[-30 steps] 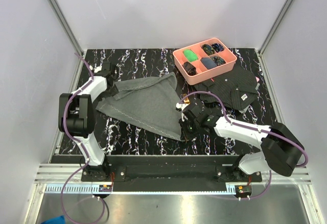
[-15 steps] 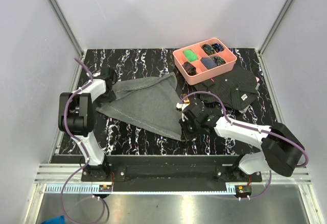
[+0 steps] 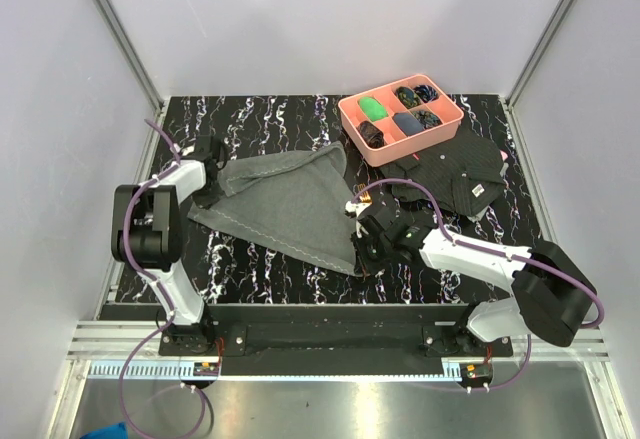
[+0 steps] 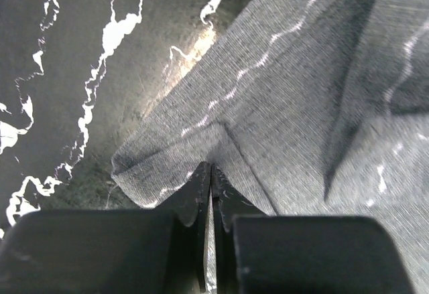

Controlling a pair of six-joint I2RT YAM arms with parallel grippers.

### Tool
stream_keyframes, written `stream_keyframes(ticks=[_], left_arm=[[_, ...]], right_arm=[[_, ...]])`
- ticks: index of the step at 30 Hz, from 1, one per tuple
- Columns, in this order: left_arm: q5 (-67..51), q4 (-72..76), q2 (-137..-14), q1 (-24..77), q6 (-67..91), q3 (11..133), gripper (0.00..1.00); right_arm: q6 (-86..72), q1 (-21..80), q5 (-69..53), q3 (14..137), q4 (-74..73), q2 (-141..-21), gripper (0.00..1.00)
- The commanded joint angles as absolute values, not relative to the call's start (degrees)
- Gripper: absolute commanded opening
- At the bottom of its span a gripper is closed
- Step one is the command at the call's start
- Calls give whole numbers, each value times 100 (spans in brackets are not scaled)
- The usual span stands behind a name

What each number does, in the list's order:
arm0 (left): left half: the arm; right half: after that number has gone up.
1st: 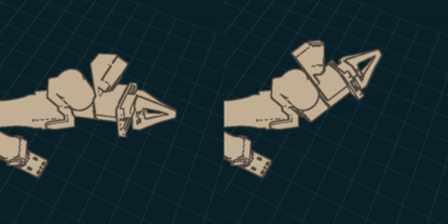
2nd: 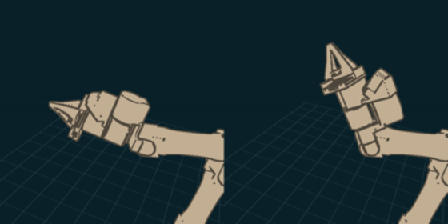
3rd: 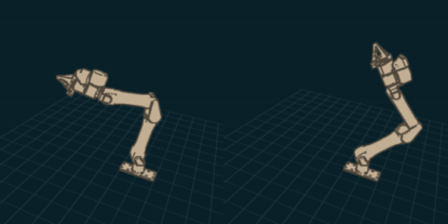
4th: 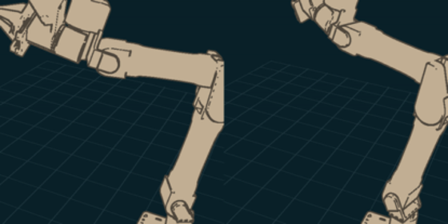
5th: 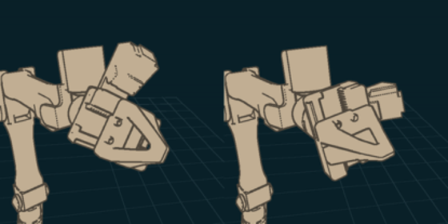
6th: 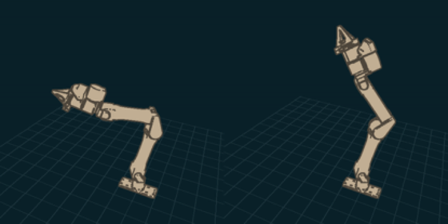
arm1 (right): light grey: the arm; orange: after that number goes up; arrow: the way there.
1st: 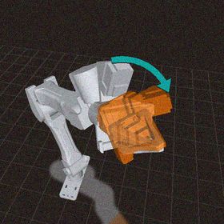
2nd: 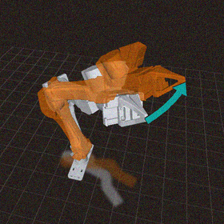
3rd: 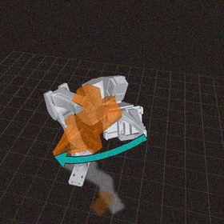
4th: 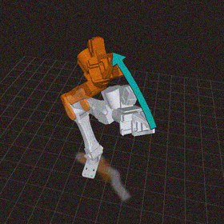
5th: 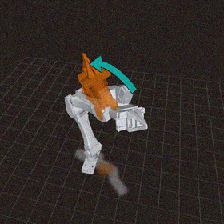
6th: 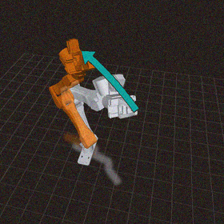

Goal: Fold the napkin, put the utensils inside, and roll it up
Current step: Flatten the napkin out

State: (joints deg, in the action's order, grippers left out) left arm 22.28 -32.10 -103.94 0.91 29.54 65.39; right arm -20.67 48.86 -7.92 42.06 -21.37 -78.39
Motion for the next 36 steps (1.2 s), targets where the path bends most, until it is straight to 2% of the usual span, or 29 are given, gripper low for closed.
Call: stream_keyframes(ticks=[1, 6, 12, 17, 18, 21, 24, 28, 31, 36], left_arm=[[1943, -2778, -9512, 88, 2979, 6276, 3], [1793, -2558, -9167, 79, 2980, 6161, 0], [1863, -2558, -9237, 70, 2839, 6143, 1], [1705, -2654, -9659, 9, 2883, 6170, 23], [1670, -2646, -9737, 0, 2892, 6153, 30], [1608, -2558, -9861, -167, 2900, 6161, 44], [1626, -2540, -10001, -255, 2909, 6222, 53], [1547, -2496, -10072, -325, 2918, 6223, 52], [1450, -2470, -10037, -325, 2892, 6161, 47], [1415, -2478, -9993, -334, 2830, 6064, 51]], right_arm=[[-2057, 4904, -589, 4342, -2241, -7813, 0], [-2057, 4913, -457, 4386, -2276, -7822, 0], [-2057, 4913, -440, 4403, -2268, -7945, 0], [-2004, 4913, -483, 4438, -2276, -7998, 0], [-1995, 4913, -492, 4438, -2268, -7989, 0], [-1978, 4922, -492, 4438, -2276, -7981, 0], [-1960, 4913, -501, 4456, -2268, -8007, 0], [-1942, 4913, -527, 4474, -2268, -8051, 0], [-1942, 4913, -536, 4491, -2268, -8086, 0], [-1916, 4913, -545, 4518, -2259, -8104, 0]])
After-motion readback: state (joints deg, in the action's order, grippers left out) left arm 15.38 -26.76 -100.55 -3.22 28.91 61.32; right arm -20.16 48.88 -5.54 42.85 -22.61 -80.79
